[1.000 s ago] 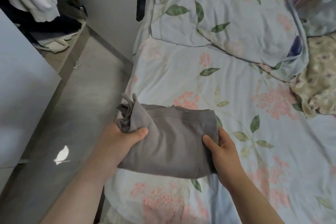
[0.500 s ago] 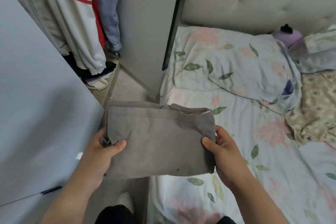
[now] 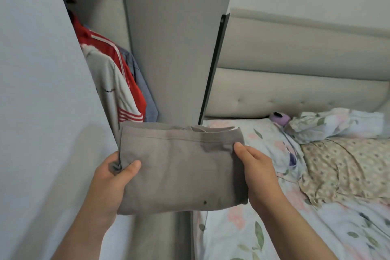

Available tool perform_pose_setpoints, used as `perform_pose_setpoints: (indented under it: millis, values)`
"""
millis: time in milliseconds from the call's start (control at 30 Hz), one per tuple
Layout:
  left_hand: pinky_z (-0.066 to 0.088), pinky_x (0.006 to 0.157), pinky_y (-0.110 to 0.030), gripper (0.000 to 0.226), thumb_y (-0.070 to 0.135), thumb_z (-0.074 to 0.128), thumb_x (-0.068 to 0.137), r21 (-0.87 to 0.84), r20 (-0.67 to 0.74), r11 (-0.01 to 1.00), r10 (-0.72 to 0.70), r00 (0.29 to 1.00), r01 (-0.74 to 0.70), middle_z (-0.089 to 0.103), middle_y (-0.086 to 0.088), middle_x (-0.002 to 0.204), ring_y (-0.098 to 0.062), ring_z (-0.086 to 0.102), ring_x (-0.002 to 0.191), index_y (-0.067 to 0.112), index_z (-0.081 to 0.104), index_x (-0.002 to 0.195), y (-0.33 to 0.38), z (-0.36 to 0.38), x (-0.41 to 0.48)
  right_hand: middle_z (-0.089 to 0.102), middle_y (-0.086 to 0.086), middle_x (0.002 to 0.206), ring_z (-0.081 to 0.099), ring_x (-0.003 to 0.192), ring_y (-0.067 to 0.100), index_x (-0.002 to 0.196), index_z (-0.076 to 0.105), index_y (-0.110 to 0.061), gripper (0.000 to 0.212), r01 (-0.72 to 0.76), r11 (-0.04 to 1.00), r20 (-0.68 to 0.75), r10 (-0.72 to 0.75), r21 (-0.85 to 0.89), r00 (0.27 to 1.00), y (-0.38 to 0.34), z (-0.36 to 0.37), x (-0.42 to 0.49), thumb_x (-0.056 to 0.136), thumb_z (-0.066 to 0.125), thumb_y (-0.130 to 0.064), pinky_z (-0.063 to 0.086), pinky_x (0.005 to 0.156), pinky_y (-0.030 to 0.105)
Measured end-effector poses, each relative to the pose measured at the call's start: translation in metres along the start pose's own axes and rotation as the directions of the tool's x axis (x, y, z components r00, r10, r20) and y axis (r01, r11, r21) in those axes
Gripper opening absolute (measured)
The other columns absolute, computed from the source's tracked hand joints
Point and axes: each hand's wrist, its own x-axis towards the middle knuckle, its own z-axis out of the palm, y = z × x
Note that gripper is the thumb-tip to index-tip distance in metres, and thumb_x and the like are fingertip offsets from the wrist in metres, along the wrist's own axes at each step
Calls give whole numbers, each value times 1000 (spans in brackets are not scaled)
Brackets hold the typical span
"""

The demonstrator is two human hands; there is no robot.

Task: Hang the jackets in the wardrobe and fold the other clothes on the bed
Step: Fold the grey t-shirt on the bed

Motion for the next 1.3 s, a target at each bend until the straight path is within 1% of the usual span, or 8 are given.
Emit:
perform_pose_setpoints:
  millis: [133,300,433,567,733,833,1067,1300]
  values:
    - [53,66,-36,24,10,62,89,-21,19,1000,-6,1000,7,77,-2,91,-17,74,79,30,76,87,42,-5,-11,50,7,74,43,70,19,87,53,8,51,46,999,-56,-47,-12,997,-36,3,-20,90,65,-41,34,67,34]
    - [53,64,-35,19,9,63,89,5,23,1000,11,1000,-12,77,-4,89,-17,74,78,24,75,87,92,-5,-15,48,-3,61,42,62,16,68,52,-5,44,86,996,-65,-87,-20,994,-69,4,-31,92,63,-41,33,62,28]
    - [52,68,-35,12,11,64,90,22,-1,1000,13,1000,-13,76,-6,93,-21,73,83,15,72,97,116,-5,-12,53,-16,49,45,44,-2,53,62,-26,43,117,992,-32,-119,-41,992,-87,9,-33,94,60,-37,37,46,18]
    - [53,67,-35,10,14,66,90,39,-30,999,23,999,-22,76,-6,91,-22,73,83,13,71,98,136,-8,-3,66,3,69,55,62,13,74,68,-14,30,116,993,12,-116,3,993,-105,18,-30,92,63,-38,42,58,27]
    - [58,76,-45,13,22,73,86,115,-67,993,29,997,-21,76,-7,89,-28,72,86,12,73,95,154,-1,13,55,15,74,47,70,19,88,57,8,38,151,988,54,-153,33,987,-134,36,-12,89,66,-30,37,66,34]
    - [56,84,-51,10,21,73,86,124,-134,990,79,988,-62,75,-6,87,-29,71,87,14,73,91,169,2,29,68,20,82,56,70,21,81,68,-3,28,178,983,92,-181,33,979,-152,50,9,90,65,-29,43,67,34]
    - [54,68,-36,13,24,74,85,146,-329,967,247,911,-209,73,-6,77,-23,70,77,12,71,83,203,17,92,63,10,68,52,65,17,76,66,-9,26,332,941,148,-338,64,929,-200,102,87,90,66,-31,41,65,32]
    - [52,68,-36,6,20,71,86,199,-400,914,406,822,-354,74,7,77,-10,69,71,25,72,83,245,43,156,71,-2,69,58,61,8,77,73,-25,17,491,867,173,-498,82,850,-260,141,171,89,68,-34,45,61,29]
